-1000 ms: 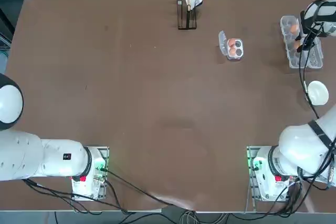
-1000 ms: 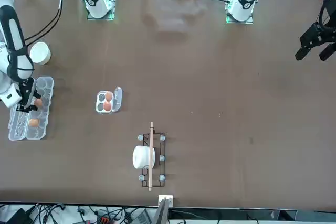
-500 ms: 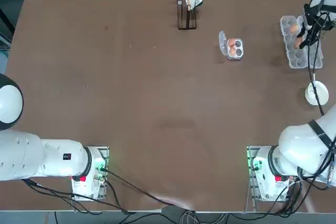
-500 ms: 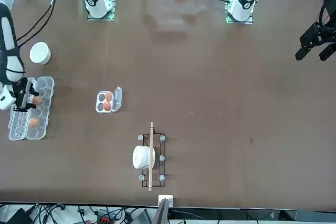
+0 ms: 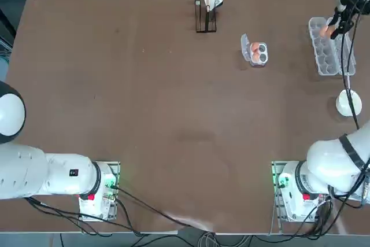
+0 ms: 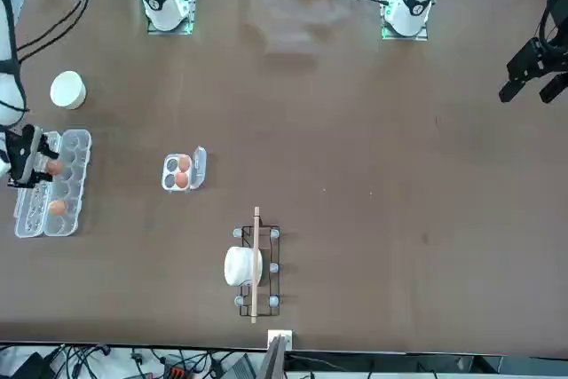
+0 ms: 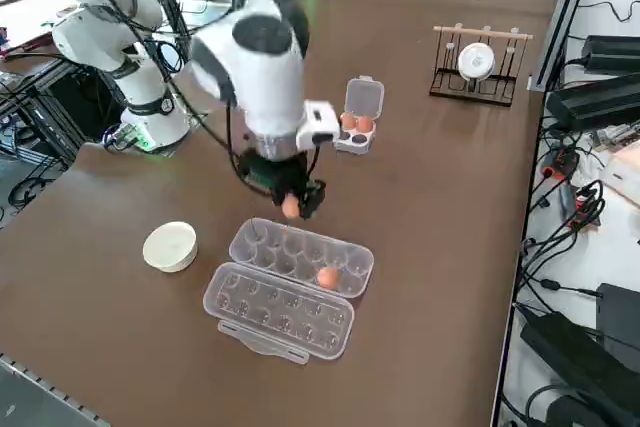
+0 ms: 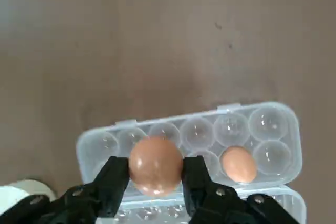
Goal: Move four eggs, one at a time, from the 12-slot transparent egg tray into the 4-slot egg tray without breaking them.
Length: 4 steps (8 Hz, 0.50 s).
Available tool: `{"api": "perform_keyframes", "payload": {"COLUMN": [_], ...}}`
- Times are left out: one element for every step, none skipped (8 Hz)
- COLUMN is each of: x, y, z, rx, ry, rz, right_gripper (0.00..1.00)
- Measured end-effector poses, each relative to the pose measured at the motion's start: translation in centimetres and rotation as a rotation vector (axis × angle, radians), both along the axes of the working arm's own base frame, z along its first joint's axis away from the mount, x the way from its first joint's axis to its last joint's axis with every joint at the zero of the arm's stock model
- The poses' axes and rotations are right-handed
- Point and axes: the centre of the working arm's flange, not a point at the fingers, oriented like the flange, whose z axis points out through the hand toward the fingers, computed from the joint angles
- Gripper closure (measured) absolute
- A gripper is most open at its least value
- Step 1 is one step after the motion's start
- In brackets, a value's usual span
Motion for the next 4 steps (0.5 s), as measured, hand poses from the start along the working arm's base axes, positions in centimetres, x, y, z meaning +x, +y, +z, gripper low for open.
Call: {"api": "perform_keyframes", "payload": {"x": [-0.1,-0.1,0.2,0.5], "y": [2.5,4.8,7.2,9.9], "z": [1.7,2.4,2.8,2.8], "rx": [-0.002,-0.006,-0.014,-0.022], "ry": [0.027,0.05,0.063,0.071], "rz": [-0.05,-0.102,-0.147,-0.198], "right_gripper": [0.41,0.41,0.41,0.41]}}
